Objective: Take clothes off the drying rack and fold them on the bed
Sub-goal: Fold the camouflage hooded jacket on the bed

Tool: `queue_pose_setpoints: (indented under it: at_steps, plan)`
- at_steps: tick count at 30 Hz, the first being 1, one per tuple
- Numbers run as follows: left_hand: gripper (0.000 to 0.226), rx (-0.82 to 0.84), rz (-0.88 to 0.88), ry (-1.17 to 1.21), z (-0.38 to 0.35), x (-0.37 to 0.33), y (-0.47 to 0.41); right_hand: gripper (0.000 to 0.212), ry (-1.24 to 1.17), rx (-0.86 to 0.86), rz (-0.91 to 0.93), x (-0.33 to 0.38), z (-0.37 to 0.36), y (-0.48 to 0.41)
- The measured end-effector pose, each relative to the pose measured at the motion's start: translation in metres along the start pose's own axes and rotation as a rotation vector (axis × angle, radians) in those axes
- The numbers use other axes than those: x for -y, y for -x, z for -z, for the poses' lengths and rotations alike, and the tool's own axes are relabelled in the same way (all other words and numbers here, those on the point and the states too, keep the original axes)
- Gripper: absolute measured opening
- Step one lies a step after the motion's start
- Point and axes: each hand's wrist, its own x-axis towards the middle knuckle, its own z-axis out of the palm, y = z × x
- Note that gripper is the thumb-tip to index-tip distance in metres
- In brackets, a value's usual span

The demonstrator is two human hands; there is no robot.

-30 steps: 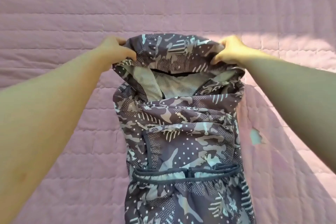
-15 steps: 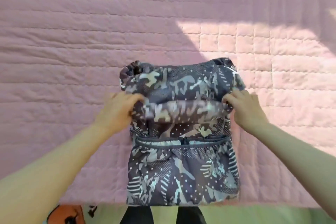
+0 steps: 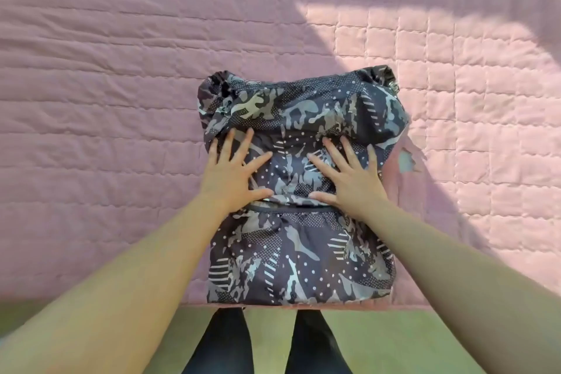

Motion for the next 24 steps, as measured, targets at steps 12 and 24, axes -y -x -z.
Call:
queue_pose_setpoints:
  at_steps: [12,24]
  plan:
    - [0.049,-0.463,-0.347,0.196,-0.014,-0.002,0.076,0.055,-0.068,-0.29,0.186,-0.016,-0.011,0.068]
    - [0.127,-0.079,-0.449,-0.284,-0.048,0.006,0.081,0.106,0.406,-0.184,0.501,-0.056,-0.05,0.083]
